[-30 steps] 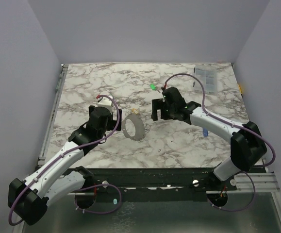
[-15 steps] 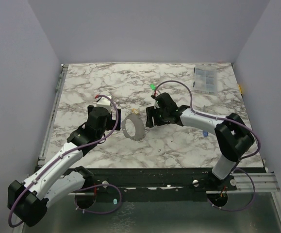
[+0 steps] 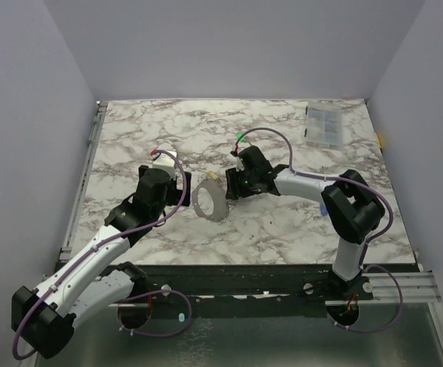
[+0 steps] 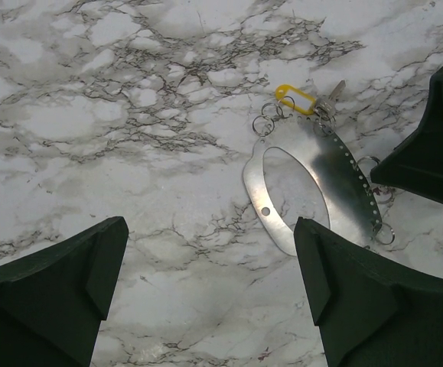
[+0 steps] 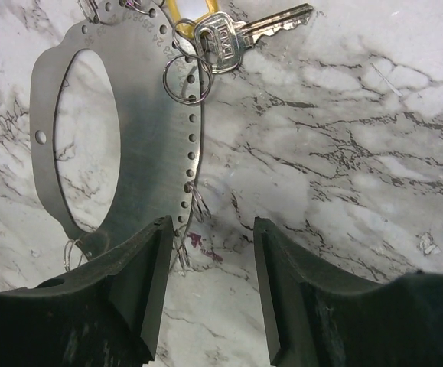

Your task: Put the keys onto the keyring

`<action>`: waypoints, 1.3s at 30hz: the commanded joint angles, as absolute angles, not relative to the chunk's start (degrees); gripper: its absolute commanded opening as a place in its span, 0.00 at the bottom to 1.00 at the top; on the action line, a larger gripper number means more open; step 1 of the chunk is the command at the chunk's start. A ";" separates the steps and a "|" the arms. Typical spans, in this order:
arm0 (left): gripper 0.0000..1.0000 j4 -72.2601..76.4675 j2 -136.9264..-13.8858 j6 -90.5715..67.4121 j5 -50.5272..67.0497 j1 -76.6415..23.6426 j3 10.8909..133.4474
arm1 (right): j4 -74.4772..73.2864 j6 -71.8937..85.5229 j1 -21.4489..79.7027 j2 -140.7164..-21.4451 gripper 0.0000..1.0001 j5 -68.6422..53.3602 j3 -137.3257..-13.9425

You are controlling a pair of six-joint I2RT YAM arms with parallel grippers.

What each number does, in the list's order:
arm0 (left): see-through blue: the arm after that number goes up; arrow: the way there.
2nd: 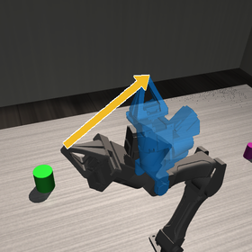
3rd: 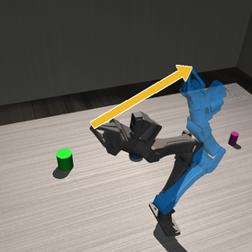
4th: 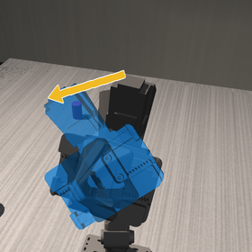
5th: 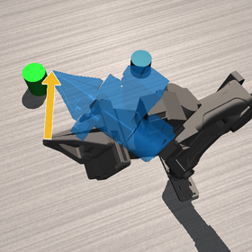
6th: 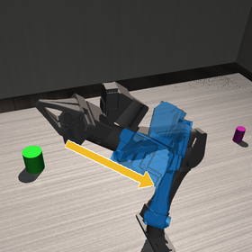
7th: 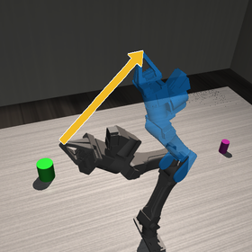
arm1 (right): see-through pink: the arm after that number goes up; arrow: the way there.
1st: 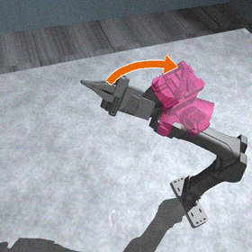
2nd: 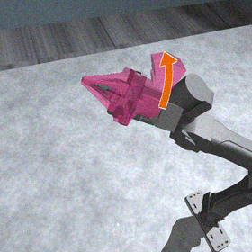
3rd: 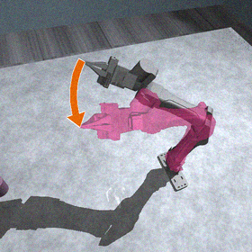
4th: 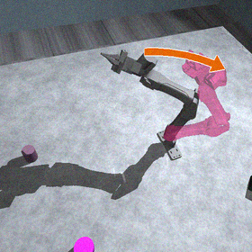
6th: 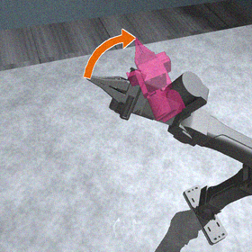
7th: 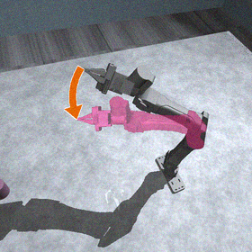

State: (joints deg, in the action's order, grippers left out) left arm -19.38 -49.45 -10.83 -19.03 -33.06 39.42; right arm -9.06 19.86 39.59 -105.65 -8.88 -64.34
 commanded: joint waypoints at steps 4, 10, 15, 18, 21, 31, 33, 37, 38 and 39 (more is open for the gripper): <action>0.99 -19.05 -49.66 -9.98 -17.40 -32.78 39.66 | -6.42 19.11 39.81 -108.92 0.53 -10.46 -66.80; 0.99 -19.05 -49.91 -10.00 -17.23 -32.68 39.81 | -5.90 18.95 39.81 -110.77 0.45 -10.90 -67.65; 0.99 -19.07 -50.09 -9.93 -17.12 -32.70 39.81 | -6.21 18.78 39.81 -111.27 0.35 -11.51 -68.02; 0.99 -18.99 -50.19 -9.93 -17.14 -32.65 39.77 | -6.37 18.61 39.81 -111.27 0.29 -11.60 -67.93; 0.99 -18.98 -50.26 -9.88 -17.05 -32.69 39.90 | -6.65 18.34 39.78 -111.36 0.23 -11.79 -67.93; 0.99 -18.96 -50.50 -9.83 -16.82 -32.61 39.90 | -7.96 16.71 39.81 -110.28 0.01 -12.43 -68.47; 0.99 -18.96 -50.41 -9.69 -16.46 -32.61 39.89 | -8.53 15.54 39.81 -109.36 0.01 -12.55 -68.45; 0.99 -18.50 -49.81 -9.37 -15.44 -32.61 39.62 | -9.68 13.20 39.81 -106.78 0.01 -12.16 -67.87; 0.99 -18.40 -49.69 -9.32 -15.08 -32.61 39.61 | -10.19 12.58 39.79 -105.94 0.01 -12.02 -67.73; 0.99 -18.23 -49.52 -9.24 -14.55 -32.61 39.64 | -10.60 11.89 39.81 -105.12 0.00 -12.08 -67.63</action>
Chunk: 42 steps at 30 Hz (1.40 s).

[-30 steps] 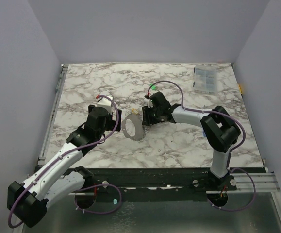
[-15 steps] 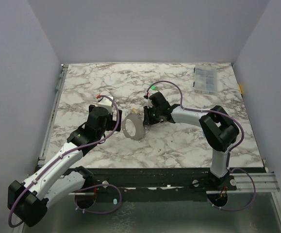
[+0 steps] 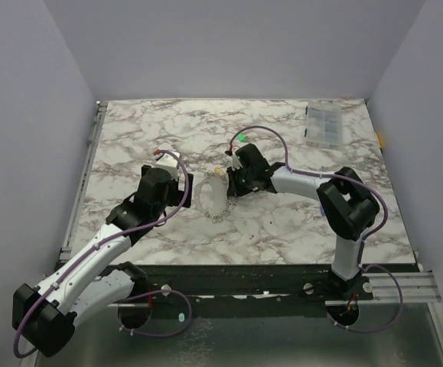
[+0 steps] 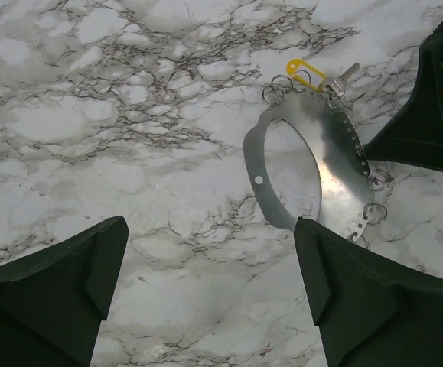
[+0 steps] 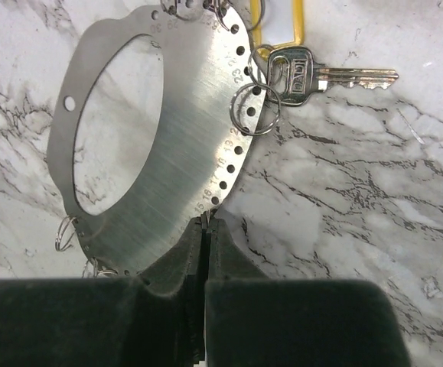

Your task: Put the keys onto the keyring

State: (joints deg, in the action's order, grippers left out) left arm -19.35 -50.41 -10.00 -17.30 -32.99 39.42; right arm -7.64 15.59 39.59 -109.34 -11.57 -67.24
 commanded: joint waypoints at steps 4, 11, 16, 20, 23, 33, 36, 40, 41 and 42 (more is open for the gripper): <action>0.99 -17.23 -48.54 -8.92 -11.40 -32.61 39.33 | -11.78 9.28 39.89 -100.49 0.01 -12.66 -66.64; 0.98 -10.91 -43.26 -9.40 -3.34 -32.61 37.44 | -14.76 3.26 40.57 -91.52 0.01 -13.02 -66.02; 0.96 -5.33 -37.62 -8.34 5.87 -32.61 34.52 | -15.21 0.58 40.63 -84.60 0.01 -17.57 -65.57; 0.94 -2.03 -35.05 -7.03 11.94 -32.61 33.32 | -17.46 -2.19 41.06 -80.51 0.01 -22.57 -66.11; 0.93 -0.22 -34.37 -6.30 17.10 -32.61 33.13 | -20.83 -3.60 41.43 -77.98 0.01 -26.05 -67.03; 0.83 9.00 -36.11 0.88 42.07 -32.61 31.70 | -32.33 -7.58 44.14 -70.83 0.01 -33.41 -69.40; 0.60 15.38 -37.99 -1.60 49.43 -32.69 31.26 | -35.51 -8.22 45.52 -69.54 0.01 -34.78 -69.88; 0.33 16.11 -40.19 -1.54 50.01 -32.70 33.03 | -39.10 -9.42 47.25 -68.51 0.01 -34.87 -70.92; 0.33 16.30 -40.71 -1.26 51.06 -32.76 33.25 | -39.53 -9.69 47.47 -68.13 0.01 -35.23 -70.93; 0.33 16.53 -41.24 -1.23 52.09 -32.78 33.45 | -39.80 -9.98 47.65 -67.73 0.01 -35.59 -70.85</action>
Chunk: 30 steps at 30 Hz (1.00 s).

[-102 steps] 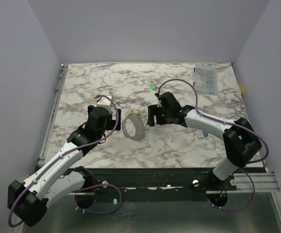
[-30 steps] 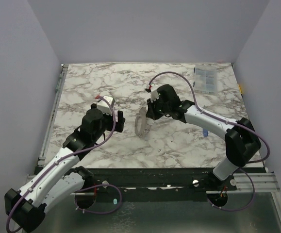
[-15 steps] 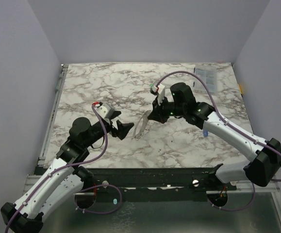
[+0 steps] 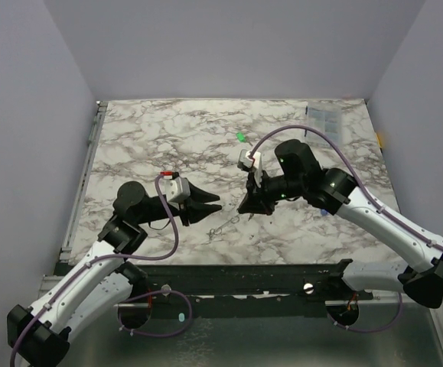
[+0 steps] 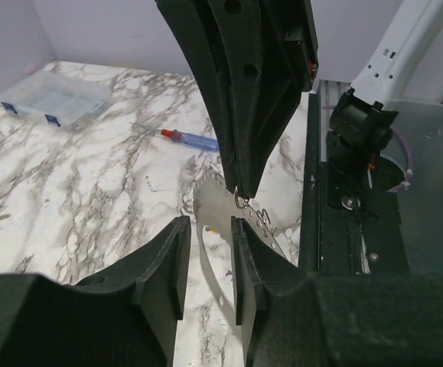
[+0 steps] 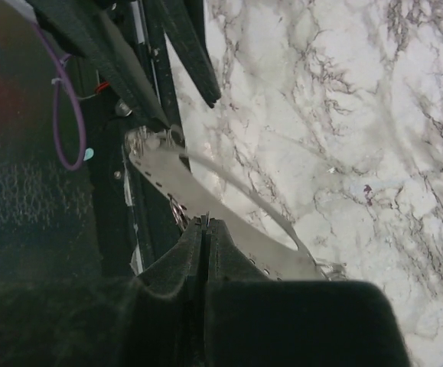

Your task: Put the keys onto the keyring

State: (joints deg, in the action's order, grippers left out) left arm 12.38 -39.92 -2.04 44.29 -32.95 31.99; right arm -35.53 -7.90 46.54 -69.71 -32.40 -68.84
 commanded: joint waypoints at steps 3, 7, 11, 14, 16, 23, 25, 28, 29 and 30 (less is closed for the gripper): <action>0.34 16.99 -42.70 -1.43 54.15 -33.44 33.46 | -40.73 -10.82 48.13 -67.07 0.01 -36.17 -71.33; 0.33 17.26 -43.66 -2.12 53.70 -34.54 32.18 | -41.29 -11.25 48.36 -66.82 0.01 -35.00 -72.89; 0.33 17.70 -43.68 -3.03 52.98 -35.57 31.12 | -39.67 -10.79 48.36 -66.71 0.01 -31.98 -73.82; 0.33 18.79 -44.12 -4.35 52.48 -36.75 29.77 | -37.70 -10.81 48.43 -66.46 0.01 -31.04 -73.92; 0.33 19.18 -45.01 -5.34 51.98 -37.84 29.24 | -36.25 -10.65 48.42 -66.29 0.01 -30.75 -73.75; 0.33 19.21 -46.60 -6.70 52.01 -41.35 28.94 | -32.78 -10.22 48.39 -65.83 0.01 -29.03 -73.53; 0.33 19.26 -46.18 -6.49 51.68 -41.57 28.92 | -32.70 -10.19 48.43 -65.90 0.01 -29.55 -73.48; 0.39 19.25 -44.15 -5.68 48.01 -41.57 28.76 | -33.56 -10.37 48.43 -66.47 0.01 -31.20 -73.57; 0.41 19.25 -43.26 -5.18 46.47 -41.57 28.67 | -33.96 -10.49 48.43 -66.72 0.01 -31.93 -73.50; 0.42 19.32 -42.30 -4.64 45.11 -41.57 28.58 | -34.31 -10.54 48.42 -66.97 0.01 -32.88 -73.48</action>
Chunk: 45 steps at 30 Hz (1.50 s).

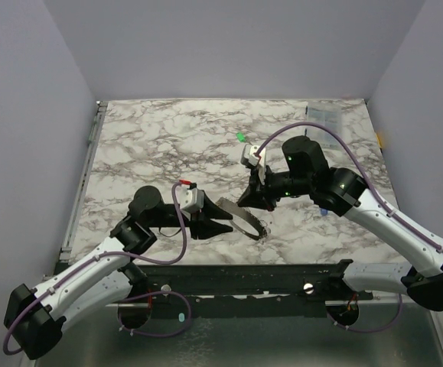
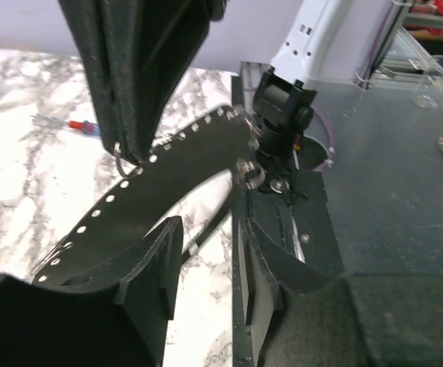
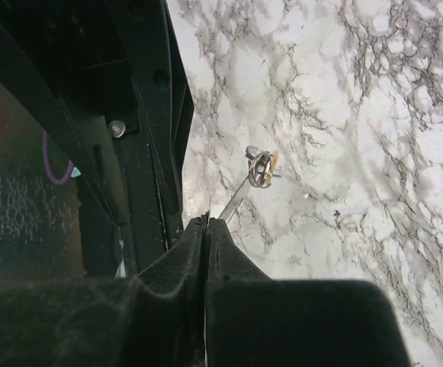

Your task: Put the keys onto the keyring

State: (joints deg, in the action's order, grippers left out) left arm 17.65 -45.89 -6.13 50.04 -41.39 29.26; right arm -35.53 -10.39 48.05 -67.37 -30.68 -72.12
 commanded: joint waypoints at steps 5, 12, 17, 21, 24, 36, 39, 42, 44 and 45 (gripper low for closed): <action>0.43 19.63 -39.95 -2.89 40.64 -41.57 28.30 | -36.29 -10.98 48.43 -67.90 0.01 -37.92 -73.39; 0.49 19.60 -40.57 -0.96 41.20 -41.54 28.78 | -38.79 -11.63 48.72 -69.30 0.01 -41.39 -74.37; 0.64 19.60 -41.65 3.18 42.57 -41.57 29.20 | -41.11 -12.69 49.59 -70.19 0.01 -42.54 -75.61; 0.66 19.61 -43.18 4.30 44.68 -41.56 29.68 | -41.33 -12.99 49.92 -69.80 0.01 -43.77 -75.93; 0.66 19.68 -44.27 4.02 46.33 -41.62 29.88 | -40.64 -12.84 50.01 -69.33 0.01 -44.28 -75.94; 0.66 21.03 -44.91 1.60 47.90 -42.95 28.88 | -39.86 -12.92 50.18 -72.20 0.01 -43.12 -76.96; 0.66 21.17 -45.04 1.29 47.90 -43.12 28.83 | -40.05 -12.92 50.35 -72.80 0.01 -42.83 -77.39; 0.66 21.28 -45.09 1.14 47.62 -43.15 28.84 | -40.33 -12.92 50.68 -73.14 0.01 -42.85 -77.91; 0.65 21.32 -45.07 1.18 47.18 -43.14 28.83 | -40.55 -12.98 50.92 -73.22 0.01 -42.97 -78.04; 0.64 21.35 -44.96 1.18 47.13 -43.18 28.83 | -40.64 -13.00 51.04 -73.35 0.01 -42.90 -78.11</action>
